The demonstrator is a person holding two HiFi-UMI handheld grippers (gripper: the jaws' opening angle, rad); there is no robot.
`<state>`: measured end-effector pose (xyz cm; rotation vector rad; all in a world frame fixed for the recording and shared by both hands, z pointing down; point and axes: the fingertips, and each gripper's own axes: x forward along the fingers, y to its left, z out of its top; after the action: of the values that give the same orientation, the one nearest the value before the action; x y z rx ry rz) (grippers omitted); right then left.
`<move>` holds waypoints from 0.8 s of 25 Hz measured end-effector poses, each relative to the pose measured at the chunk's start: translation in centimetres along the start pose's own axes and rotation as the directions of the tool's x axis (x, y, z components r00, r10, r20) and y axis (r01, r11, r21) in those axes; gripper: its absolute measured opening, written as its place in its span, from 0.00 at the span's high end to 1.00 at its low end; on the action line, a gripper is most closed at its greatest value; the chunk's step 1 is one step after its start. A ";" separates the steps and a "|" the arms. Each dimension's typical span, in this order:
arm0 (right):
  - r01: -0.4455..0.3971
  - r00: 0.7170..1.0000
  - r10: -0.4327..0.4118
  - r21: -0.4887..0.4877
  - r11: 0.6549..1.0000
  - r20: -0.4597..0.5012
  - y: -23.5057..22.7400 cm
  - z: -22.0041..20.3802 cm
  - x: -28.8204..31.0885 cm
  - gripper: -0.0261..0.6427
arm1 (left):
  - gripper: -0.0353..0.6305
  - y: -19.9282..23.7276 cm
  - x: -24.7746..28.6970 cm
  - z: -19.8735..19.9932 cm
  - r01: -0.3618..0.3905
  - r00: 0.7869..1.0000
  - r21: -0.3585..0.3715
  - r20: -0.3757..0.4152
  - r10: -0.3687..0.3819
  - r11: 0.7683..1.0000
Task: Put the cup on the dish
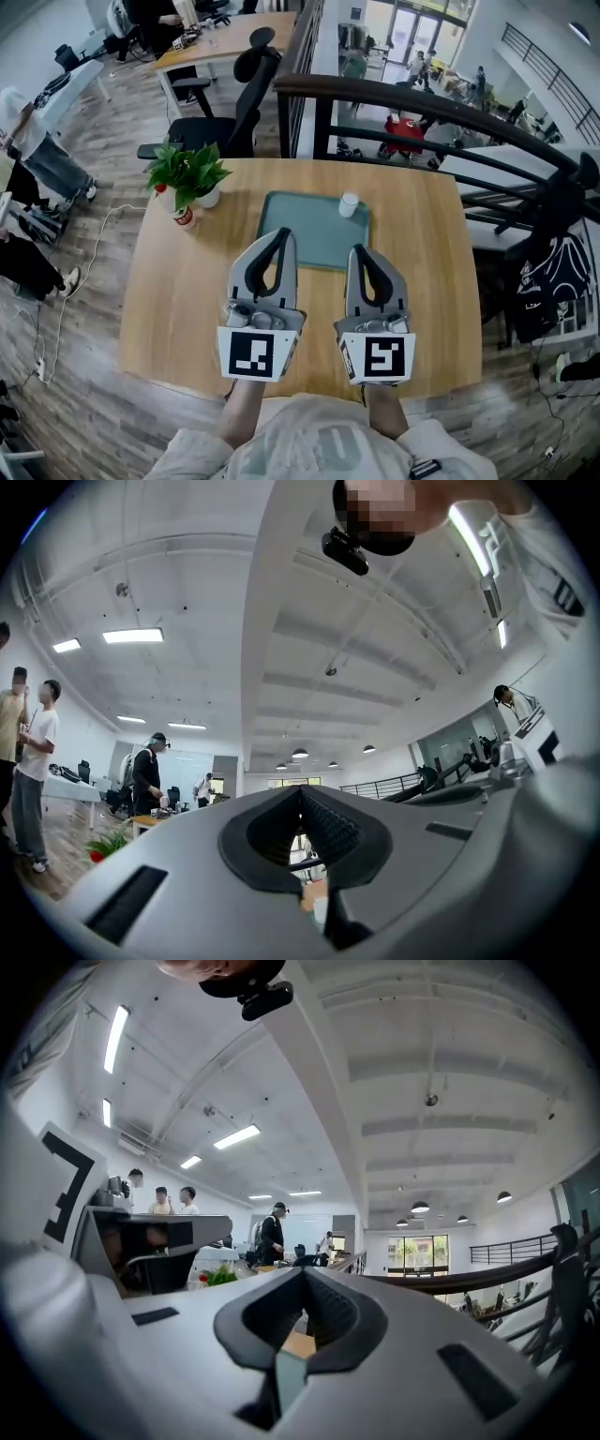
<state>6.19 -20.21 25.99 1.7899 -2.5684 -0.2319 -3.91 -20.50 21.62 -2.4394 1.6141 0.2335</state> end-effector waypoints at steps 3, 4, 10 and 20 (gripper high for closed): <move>-0.001 1.000 0.001 -0.004 1.000 0.000 0.1 0.1 0.0 0.93 | 0.93 -0.3 -0.3 -0.6 0.006 1.000 -0.012 -0.028 -0.006 1.000; 0.000 1.000 0.000 -0.005 1.000 0.000 0.1 0.1 0.1 0.93 | 0.93 -0.3 -0.4 -0.7 0.007 0.999 -0.014 -0.031 -0.007 1.000; 0.000 1.000 0.000 0.033 0.999 -0.006 -0.1 0.0 0.3 0.93 | 0.93 -0.9 -1.1 -1.6 0.025 0.998 -0.014 -0.060 -0.025 1.000; 0.003 0.999 0.000 0.092 0.996 -0.035 -0.7 -1.1 0.0 0.93 | 0.93 -0.8 -1.1 -1.6 0.008 0.998 -0.028 -0.063 -0.010 1.000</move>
<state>6.97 -20.63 27.01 1.8079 -2.5938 -0.0823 -3.54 -19.64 23.53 -2.4988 1.6357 0.1804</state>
